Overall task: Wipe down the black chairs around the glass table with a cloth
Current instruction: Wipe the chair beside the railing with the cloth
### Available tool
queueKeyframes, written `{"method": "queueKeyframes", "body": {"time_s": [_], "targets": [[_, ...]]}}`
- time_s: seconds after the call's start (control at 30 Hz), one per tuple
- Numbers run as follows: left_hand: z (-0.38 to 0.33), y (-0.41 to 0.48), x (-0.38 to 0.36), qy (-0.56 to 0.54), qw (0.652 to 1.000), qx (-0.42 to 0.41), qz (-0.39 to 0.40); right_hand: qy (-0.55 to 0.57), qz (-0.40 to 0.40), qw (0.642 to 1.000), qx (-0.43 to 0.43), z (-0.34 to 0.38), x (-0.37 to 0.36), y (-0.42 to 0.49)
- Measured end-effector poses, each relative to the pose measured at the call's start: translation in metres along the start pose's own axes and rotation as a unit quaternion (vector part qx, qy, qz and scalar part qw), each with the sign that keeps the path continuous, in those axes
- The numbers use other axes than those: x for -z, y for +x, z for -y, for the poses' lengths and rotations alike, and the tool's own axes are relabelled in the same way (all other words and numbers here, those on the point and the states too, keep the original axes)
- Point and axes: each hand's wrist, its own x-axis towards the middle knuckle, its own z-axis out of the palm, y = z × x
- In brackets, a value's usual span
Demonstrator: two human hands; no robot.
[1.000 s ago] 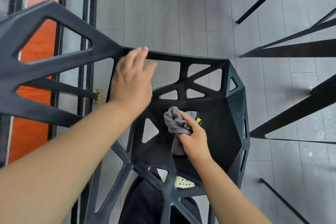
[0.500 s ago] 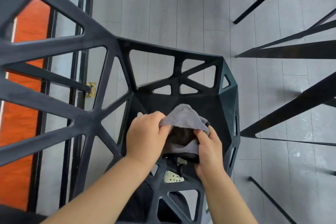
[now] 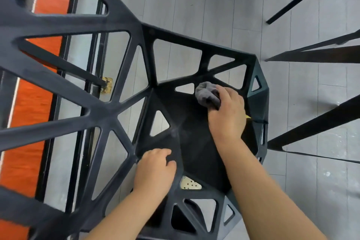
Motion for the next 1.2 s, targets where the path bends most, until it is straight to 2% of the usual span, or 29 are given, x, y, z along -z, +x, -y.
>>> {"method": "queueKeyframes", "body": {"time_s": [0.03, 0.1, 0.2, 0.27, 0.33, 0.53, 0.67, 0.8, 0.87, 0.97, 1.0, 1.03, 1.1, 1.2], "targets": [[0.007, 0.002, 0.002, 0.014, 0.999, 0.033, 0.001, -0.055, 0.014, 0.998, 0.037, 0.000, -0.015, 0.004], [0.018, 0.002, 0.007, 0.014, 0.997, 0.074, 0.001, -0.105, 0.054, 0.991, 0.060, 0.000, -0.046, -0.002], [0.029, 0.001, 0.013, -0.021, 0.994, 0.104, -0.035, -0.093, 0.061, 0.990, 0.084, 0.003, -0.071, -0.036], [0.034, 0.001, 0.014, -0.044, 0.990, 0.118, -0.059, -0.087, 0.099, 0.980, 0.148, 0.005, -0.075, -0.064], [0.033, 0.001, 0.014, -0.056, 0.988, 0.123, -0.072, -0.084, 0.146, 0.965, 0.202, 0.001, -0.074, -0.086], [0.016, -0.005, 0.006, -0.054, 0.993, 0.079, -0.065, -0.113, 0.221, 0.926, 0.284, -0.028, -0.049, -0.094], [0.003, -0.010, -0.001, -0.045, 0.996, 0.059, -0.045, -0.151, 0.279, 0.906, 0.280, -0.070, -0.016, -0.123], [-0.009, -0.015, -0.009, -0.025, 0.998, 0.046, -0.023, -0.177, 0.288, 0.908, 0.246, -0.114, 0.025, -0.149], [-0.014, -0.018, -0.010, -0.017, 0.999, 0.041, -0.017, -0.215, 0.308, 0.902, 0.213, -0.128, 0.048, -0.156], [-0.019, -0.025, -0.009, -0.025, 0.999, 0.040, -0.011, -0.317, 0.349, 0.873, 0.123, -0.142, 0.085, -0.149], [-0.020, -0.027, -0.009, -0.027, 0.999, 0.042, -0.010, -0.333, 0.345, 0.873, 0.093, -0.144, 0.096, -0.140], [-0.021, -0.028, -0.009, -0.026, 0.999, 0.043, -0.009, -0.320, 0.325, 0.887, 0.073, -0.145, 0.103, -0.129], [-0.022, -0.030, -0.013, -0.026, 0.999, 0.043, -0.004, -0.267, 0.229, 0.933, 0.078, -0.139, 0.109, -0.099], [-0.021, -0.032, -0.019, -0.029, 0.999, 0.043, 0.000, -0.199, 0.074, 0.971, 0.112, -0.122, 0.100, -0.044]]}}
